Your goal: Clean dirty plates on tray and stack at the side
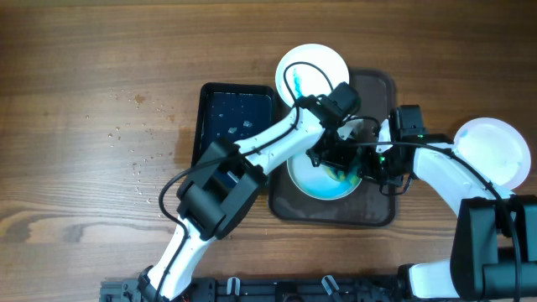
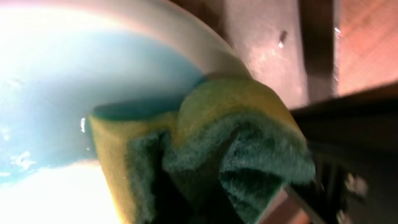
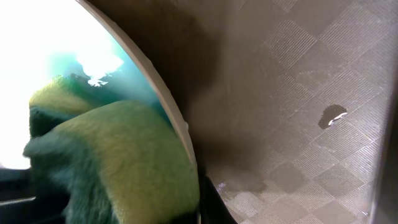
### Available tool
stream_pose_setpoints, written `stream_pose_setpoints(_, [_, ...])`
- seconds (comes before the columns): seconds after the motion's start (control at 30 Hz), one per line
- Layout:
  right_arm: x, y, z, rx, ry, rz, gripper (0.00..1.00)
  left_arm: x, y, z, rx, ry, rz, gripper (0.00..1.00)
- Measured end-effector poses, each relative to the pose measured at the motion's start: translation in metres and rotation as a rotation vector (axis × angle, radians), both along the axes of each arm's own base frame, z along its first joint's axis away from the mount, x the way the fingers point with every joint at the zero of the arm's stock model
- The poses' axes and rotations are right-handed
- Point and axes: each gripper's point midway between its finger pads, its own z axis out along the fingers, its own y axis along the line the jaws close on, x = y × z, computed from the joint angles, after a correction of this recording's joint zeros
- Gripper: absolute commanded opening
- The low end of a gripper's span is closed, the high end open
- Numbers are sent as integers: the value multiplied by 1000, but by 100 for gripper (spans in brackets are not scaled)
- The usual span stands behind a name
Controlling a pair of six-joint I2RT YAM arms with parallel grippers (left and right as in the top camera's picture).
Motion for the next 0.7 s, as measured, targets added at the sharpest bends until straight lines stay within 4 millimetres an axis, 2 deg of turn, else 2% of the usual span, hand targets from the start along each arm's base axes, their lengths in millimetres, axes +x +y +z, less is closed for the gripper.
stream_pose_setpoints(0.1, [0, 0, 0, -3, -4, 11, 4, 12, 6, -5, 67, -22, 115, 4])
stream_pose_setpoints(0.23, [0, 0, 0, -3, -6, 14, 4, 23, 25, -9, 154, -35, 200, 4])
stream_pose_setpoints(0.37, [1, 1, 0, -1, -11, 18, 4, 57, 90, -10, 357, -103, 336, 4])
stream_pose_setpoints(0.47, [4, 14, 3, 42, -27, 45, 4, 59, 116, -9, 427, -79, 365, 4])
stream_pose_setpoints(0.57, [2, 16, 3, 51, -23, 48, 4, 54, 118, -8, 393, -9, 361, 4])
stream_pose_setpoints(0.63, [1, 15, 3, 47, -14, 45, 4, 48, 113, -6, 315, 69, 332, 4])
stream_pose_setpoints(0.7, [-2, 10, 1, 30, 1, 29, 4, 44, 99, -4, 199, 127, 276, 4])
